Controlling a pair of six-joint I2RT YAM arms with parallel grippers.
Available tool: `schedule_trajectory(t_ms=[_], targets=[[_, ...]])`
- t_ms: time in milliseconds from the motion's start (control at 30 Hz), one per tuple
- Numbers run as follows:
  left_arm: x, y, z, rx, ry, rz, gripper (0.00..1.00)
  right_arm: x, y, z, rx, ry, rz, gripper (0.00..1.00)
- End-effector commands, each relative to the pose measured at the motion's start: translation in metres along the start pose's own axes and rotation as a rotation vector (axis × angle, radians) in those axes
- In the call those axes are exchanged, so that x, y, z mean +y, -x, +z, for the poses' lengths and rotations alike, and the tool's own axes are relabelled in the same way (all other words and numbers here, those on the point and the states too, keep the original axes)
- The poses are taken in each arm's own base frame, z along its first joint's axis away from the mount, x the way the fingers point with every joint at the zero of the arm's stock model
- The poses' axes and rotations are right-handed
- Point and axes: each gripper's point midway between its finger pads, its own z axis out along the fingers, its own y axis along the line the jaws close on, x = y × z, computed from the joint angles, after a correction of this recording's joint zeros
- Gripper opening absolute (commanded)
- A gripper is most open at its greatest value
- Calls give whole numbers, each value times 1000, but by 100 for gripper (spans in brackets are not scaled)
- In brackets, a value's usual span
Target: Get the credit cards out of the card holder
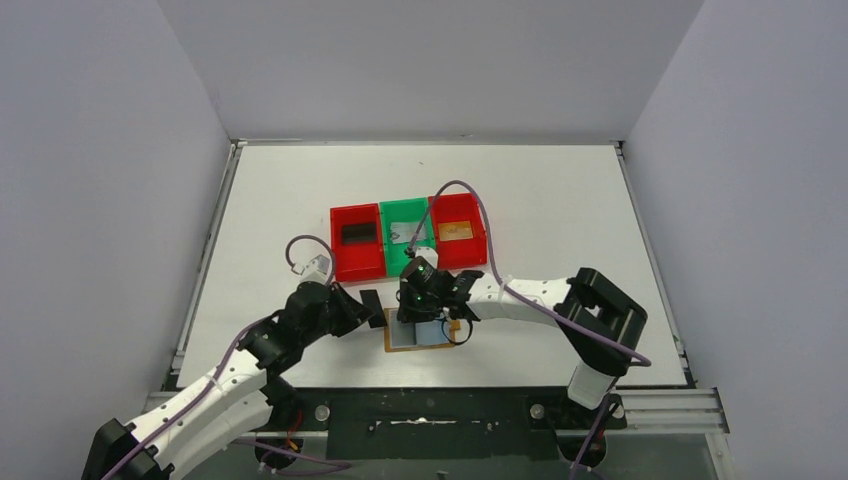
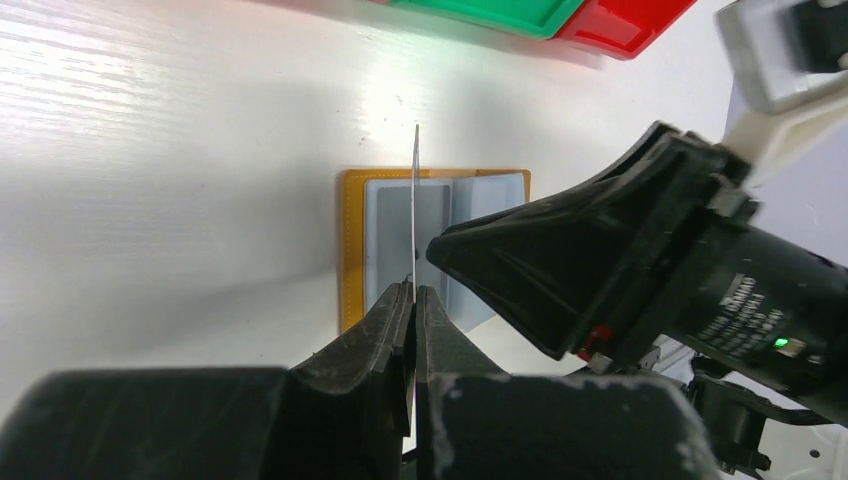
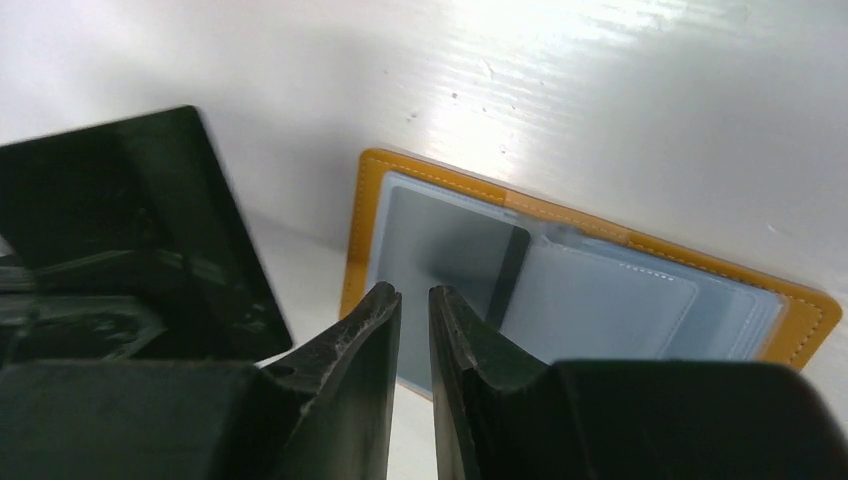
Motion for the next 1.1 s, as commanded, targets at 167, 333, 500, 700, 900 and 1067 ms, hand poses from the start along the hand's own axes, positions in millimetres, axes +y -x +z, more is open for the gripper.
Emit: schedule_trajectory(t_ms=[167,333,500,700,900,1067], targets=[[-13,11,-8,-29,-38,11,0,-37,-11,-8,-10,-167,23,19],[-19,10,-7,-23,-68,17,0,-48,-2,-23,-52,-158,32,22],[-22,10,-7,-22,-93,19,0,-46,-3,-24,-39,-101,45,22],[-48,15,-15,-36,-218,52,0,2,49,-53,-180,68,-3,32],[-70,18,-27,-45,-337,96,0,24,76,-81,-291,316,59,56],[-96,18,-39,-39,-506,128,0,39,80,-110,-405,502,33,66]])
